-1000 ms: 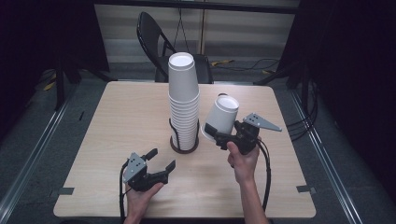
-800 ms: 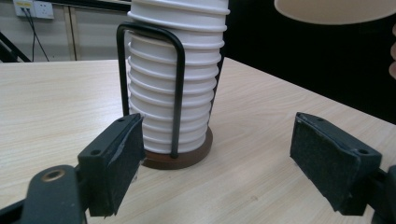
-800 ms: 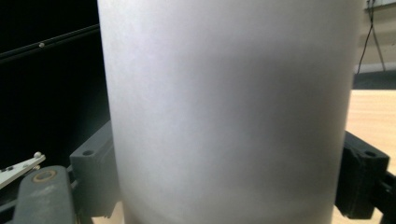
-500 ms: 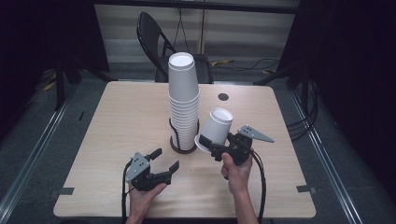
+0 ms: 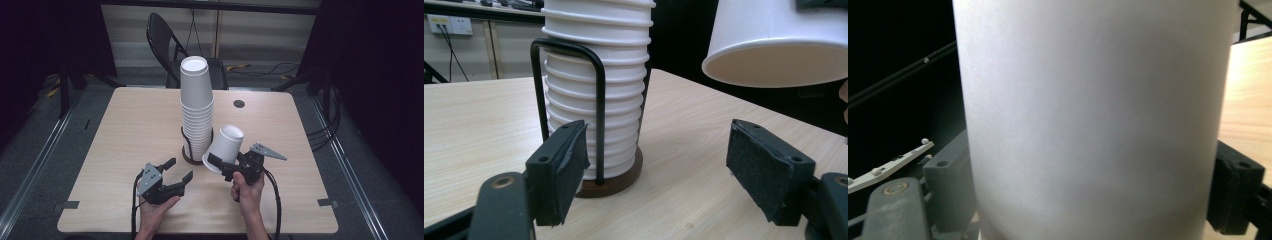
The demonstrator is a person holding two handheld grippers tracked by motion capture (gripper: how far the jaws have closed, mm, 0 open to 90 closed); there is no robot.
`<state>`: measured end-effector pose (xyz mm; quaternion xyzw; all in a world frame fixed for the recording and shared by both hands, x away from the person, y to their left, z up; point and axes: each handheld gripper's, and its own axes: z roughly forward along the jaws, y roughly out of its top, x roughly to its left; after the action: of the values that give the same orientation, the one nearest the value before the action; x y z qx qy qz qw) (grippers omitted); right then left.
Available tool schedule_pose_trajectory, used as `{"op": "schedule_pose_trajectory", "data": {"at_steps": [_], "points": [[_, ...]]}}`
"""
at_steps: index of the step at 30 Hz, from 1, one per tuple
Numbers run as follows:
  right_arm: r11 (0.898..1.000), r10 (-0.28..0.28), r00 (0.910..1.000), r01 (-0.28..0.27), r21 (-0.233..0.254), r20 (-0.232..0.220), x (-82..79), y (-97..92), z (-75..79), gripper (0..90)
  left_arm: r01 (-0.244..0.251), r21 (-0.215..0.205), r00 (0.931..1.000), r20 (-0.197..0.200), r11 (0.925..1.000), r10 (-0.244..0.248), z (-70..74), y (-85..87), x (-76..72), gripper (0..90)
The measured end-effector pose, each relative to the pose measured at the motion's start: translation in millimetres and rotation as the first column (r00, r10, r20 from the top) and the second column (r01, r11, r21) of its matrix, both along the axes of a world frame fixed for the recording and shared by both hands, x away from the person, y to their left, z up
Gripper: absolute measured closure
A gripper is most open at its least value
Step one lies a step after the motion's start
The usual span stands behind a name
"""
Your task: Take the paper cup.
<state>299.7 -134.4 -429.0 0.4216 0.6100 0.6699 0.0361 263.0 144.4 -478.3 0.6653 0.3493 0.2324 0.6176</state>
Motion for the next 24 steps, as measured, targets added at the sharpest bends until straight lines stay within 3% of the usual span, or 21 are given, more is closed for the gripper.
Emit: {"op": "schedule_pose_trajectory", "data": {"at_steps": [10,17,21,24], "points": [[0.993,0.056,0.9959,-0.048,0.109,-0.071,-7.4,9.1,-14.2,14.5,0.039,0.009,0.9992,0.008,0.9992,-0.039,-0.5,-4.8,-1.1,32.9],[0.973,0.098,0.9835,-0.062,0.221,-0.153,-9.5,13.0,-29.2,14.4,0.057,0.022,0.9977,0.035,0.9981,-0.058,-1.3,-7.9,-1.9,41.2],[0.964,0.112,0.9772,-0.062,0.260,-0.181,-10.6,15.3,-35.6,14.5,0.059,0.015,0.9975,0.036,0.9981,-0.060,-1.6,-9.9,-2.4,43.8],[0.962,0.117,0.9742,-0.063,0.265,-0.193,-11.0,16.9,-36.7,14.4,0.066,0.025,0.9967,0.045,0.9975,-0.068,-1.7,-11.3,-2.7,45.0]]}}
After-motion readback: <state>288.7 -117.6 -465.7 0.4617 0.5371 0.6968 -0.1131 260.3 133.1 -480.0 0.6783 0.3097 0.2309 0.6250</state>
